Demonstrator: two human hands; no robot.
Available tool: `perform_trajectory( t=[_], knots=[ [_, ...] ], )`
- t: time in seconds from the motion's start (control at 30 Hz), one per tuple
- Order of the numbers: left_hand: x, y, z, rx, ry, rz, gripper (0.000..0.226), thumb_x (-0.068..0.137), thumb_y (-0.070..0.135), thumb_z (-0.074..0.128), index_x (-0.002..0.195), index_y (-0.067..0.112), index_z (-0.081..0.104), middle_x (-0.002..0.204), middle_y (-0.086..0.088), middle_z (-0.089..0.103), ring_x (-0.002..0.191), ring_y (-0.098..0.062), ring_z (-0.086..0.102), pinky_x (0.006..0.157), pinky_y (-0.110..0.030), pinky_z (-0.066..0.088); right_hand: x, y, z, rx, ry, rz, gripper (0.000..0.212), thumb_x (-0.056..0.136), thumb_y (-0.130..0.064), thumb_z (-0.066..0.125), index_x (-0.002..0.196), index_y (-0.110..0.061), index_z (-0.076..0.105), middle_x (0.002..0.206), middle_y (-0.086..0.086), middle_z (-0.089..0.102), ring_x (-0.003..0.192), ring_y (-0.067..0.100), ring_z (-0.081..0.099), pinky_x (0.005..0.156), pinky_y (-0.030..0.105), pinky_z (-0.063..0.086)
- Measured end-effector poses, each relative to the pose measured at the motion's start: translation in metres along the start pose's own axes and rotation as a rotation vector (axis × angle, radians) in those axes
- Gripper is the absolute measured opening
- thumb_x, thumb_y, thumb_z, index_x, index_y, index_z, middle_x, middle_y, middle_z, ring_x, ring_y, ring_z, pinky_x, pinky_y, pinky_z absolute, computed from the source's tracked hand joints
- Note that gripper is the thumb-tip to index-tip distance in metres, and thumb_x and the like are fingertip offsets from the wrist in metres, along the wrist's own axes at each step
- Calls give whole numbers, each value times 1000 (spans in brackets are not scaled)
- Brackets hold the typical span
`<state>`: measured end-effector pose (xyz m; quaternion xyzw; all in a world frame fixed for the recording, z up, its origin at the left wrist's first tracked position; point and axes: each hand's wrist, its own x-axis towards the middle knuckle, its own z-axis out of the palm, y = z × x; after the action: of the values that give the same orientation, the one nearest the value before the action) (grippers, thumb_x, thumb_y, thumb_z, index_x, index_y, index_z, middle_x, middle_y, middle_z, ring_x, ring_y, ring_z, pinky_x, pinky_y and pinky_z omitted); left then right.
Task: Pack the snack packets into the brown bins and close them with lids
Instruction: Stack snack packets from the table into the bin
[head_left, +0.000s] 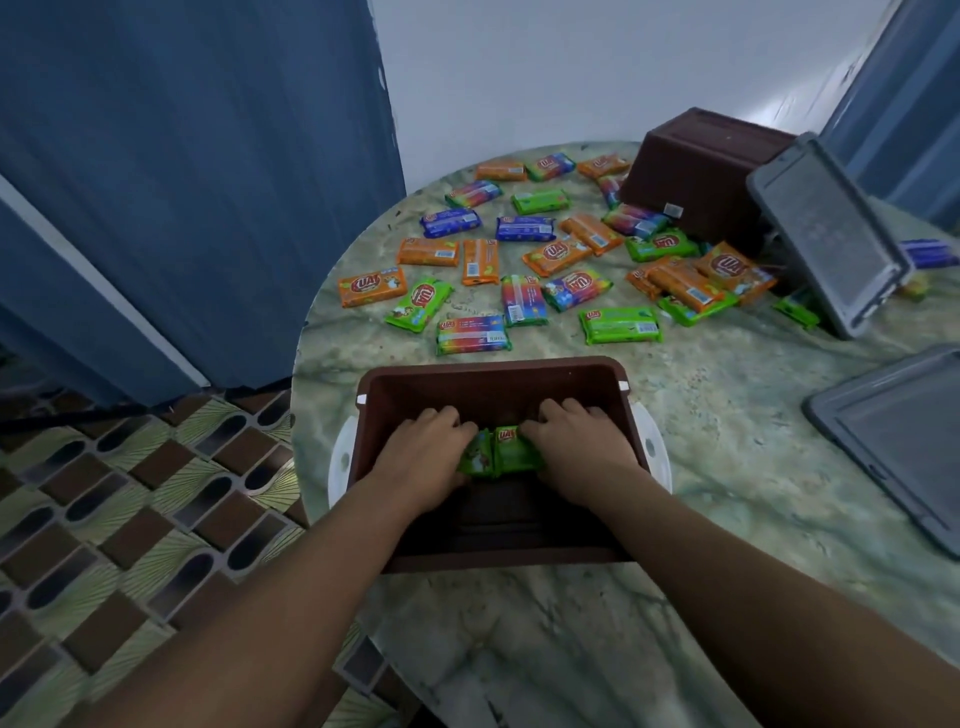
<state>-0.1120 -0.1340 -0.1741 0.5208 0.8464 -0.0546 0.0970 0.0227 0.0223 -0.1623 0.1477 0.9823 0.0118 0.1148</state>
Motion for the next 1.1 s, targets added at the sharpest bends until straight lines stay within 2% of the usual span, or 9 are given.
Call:
perform_trajectory(
  t=[0.2,0.57,0.7,0.8,0.9,0.97,1.03,1.1],
  knots=[
    [2,1,0,-46,20,10,47,88,33,72,133,27,59,124,-1,49,117,-25,48,92,-42,48,4,-1,2,3,-10,40,56,92,-34,64,144,-27,46,136,6,48,124,31,48,99,46,39],
    [2,4,-2,-127,35,-26,42,89,28,70,130,26,61,123,-2,49,116,-25,48,92,-41,49,3,-3,0,3,-29,55,67,89,-44,69,149,-30,44,137,4,46,127,29,44,101,45,38],
    [1,6,-4,-136,67,-21,35,90,25,69,124,23,60,119,-2,48,110,-25,53,84,-40,49,2,-5,-1,22,-54,57,63,89,-44,67,147,-30,48,134,4,49,121,31,52,99,43,41],
    [0,7,-6,-93,91,-7,31,93,21,65,123,24,61,115,-2,53,105,-25,58,80,-39,46,1,-6,-3,86,-29,78,52,91,-38,61,141,-29,52,128,3,56,114,31,59,94,40,45],
    [-1,7,-6,-88,100,4,32,96,19,60,126,26,62,116,-1,54,107,-26,57,82,-40,44,0,-6,-7,203,53,121,33,95,-35,55,127,-26,52,114,3,65,103,33,65,75,38,46],
    [-1,7,-7,-111,93,3,31,96,21,59,126,28,63,117,-1,54,109,-26,55,84,-41,44,-1,-7,-7,253,29,145,31,97,-40,54,123,-26,47,109,3,68,96,35,66,66,36,42],
    [-2,6,-7,-132,84,2,29,95,22,60,123,29,64,117,-1,53,110,-26,53,85,-41,45,0,-7,-5,233,-22,147,33,97,-42,53,125,-26,45,113,3,68,97,36,67,67,38,45],
    [-3,6,-6,-152,77,1,27,94,22,61,120,29,65,117,0,52,110,-25,52,85,-41,45,1,-6,-2,201,-39,141,35,98,-40,52,130,-26,49,123,3,64,105,34,65,76,39,48]
  ],
)
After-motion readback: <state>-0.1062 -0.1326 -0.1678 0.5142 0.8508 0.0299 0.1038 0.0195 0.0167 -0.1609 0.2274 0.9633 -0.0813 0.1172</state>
